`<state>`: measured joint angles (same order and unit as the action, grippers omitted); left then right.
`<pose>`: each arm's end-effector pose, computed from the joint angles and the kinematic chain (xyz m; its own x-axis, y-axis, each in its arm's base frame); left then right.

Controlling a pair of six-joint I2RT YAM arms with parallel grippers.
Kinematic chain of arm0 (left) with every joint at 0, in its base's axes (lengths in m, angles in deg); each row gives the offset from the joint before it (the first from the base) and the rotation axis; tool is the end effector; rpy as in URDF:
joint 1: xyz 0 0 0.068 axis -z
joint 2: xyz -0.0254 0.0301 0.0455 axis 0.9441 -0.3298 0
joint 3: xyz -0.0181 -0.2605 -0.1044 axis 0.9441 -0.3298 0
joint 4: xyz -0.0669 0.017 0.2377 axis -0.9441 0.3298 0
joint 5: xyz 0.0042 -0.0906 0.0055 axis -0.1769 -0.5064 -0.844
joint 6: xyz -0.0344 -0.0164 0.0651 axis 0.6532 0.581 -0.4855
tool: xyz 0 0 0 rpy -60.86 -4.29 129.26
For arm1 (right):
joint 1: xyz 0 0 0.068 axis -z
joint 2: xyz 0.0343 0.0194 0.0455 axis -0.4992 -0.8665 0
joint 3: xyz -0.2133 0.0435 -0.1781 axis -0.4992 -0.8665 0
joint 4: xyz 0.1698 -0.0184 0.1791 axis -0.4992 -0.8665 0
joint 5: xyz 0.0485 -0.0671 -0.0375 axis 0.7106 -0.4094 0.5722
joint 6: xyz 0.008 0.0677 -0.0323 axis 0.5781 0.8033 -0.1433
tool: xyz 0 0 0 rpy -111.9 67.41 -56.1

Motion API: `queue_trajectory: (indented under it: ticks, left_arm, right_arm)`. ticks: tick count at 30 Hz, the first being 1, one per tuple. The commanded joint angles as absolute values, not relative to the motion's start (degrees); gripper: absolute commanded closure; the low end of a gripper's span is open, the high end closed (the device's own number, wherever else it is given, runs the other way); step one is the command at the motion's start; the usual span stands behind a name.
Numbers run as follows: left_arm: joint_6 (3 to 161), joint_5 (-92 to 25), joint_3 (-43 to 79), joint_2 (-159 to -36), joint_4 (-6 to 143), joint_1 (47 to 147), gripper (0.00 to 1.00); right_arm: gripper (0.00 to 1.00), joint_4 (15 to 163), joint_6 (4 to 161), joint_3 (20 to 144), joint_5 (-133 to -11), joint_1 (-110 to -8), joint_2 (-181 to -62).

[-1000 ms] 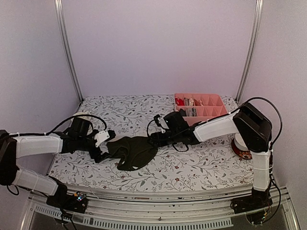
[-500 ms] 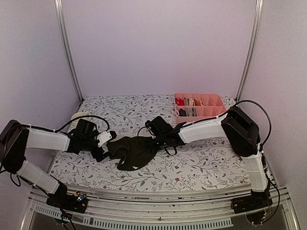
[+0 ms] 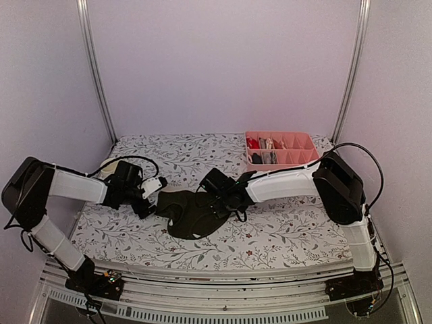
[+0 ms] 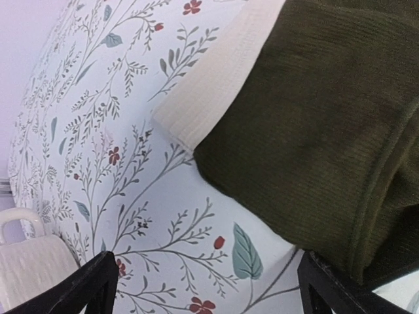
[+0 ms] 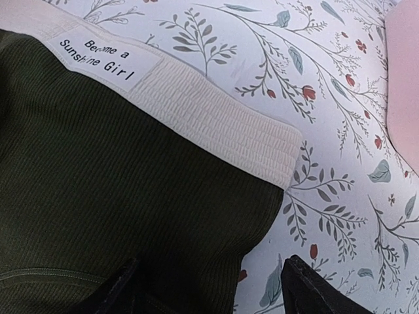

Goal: Roll the underwear
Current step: Move the underwear to the center of the board.

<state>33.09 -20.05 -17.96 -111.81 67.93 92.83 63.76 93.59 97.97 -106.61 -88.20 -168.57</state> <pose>0.2720 -0.1042 0.1333 -0.3759 0.7977 -0.4716 0.6842 0.5822 0.4392 0.2713 0.3843 0.1256 -0.6405 -0.5158 -0.5690 -0.4758 0.8481 -0.2332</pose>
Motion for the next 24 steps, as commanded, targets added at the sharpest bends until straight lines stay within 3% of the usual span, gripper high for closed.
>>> queue_trajectory:
  ticks: [1,11,24]
  left_arm:
    - [29.7,-12.8,-15.5,-116.3,72.2,92.5,0.02]
    - [28.6,-5.5,-3.0,-124.7,75.9,93.2,0.02]
    - [33.5,-27.4,-4.6,-107.0,87.2,105.2,0.01]
  right_arm:
    - [0.27,50.1,93.0,96.6,-109.0,-89.4,-168.6]
    - [0.26,42.2,94.2,92.0,-108.4,-92.9,-162.4]
    - [0.25,33.0,98.2,88.6,-105.6,-100.8,-155.9]
